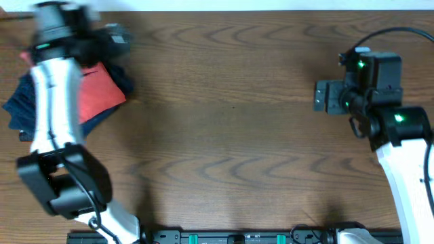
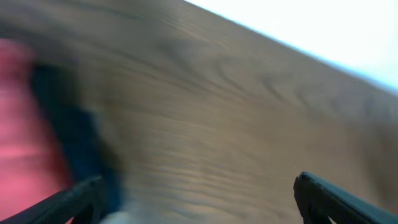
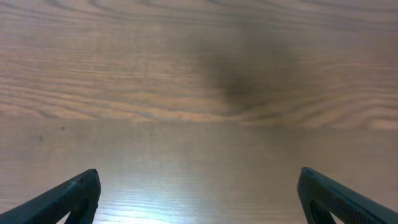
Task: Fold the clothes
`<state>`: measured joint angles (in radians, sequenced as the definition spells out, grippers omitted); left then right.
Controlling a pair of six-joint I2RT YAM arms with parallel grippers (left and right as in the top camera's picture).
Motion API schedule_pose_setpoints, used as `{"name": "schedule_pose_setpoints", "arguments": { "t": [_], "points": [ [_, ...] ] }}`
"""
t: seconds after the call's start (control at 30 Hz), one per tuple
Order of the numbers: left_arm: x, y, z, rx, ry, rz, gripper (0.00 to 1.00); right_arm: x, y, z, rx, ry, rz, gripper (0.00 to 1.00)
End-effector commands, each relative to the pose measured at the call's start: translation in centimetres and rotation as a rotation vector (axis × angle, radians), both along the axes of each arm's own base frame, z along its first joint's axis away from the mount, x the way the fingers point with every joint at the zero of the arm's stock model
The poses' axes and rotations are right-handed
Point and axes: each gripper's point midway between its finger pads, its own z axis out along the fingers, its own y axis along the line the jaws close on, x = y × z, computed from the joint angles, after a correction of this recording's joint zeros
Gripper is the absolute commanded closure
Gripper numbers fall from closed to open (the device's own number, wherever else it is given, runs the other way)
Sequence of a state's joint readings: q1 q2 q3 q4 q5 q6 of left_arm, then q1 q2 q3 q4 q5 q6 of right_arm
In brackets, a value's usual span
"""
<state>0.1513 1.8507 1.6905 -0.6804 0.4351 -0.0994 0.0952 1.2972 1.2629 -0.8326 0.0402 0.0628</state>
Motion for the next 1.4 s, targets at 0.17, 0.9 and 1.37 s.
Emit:
{"name": "schedule_pose_setpoints", "arguments": {
  "t": [0.17,0.9,1.37],
  "points": [
    [-4.5,-10.0,-3.9,0.298,0.181,-0.216,0.02,4.1,0.7,-3.8,0.011,0.043,0.041,0.01],
    [-19.1,-8.1,7.8,0.248,-0.394,-0.08,0.02,-9.9,-2.9,4.1,-0.02,-0.323,-0.102,0.01],
    [-26.3,-6.2,5.2,0.271,-0.277,-0.1,0.02,-18.1,-3.6,-3.6,-0.072,0.059,-0.09,0.01]
  ]
}}
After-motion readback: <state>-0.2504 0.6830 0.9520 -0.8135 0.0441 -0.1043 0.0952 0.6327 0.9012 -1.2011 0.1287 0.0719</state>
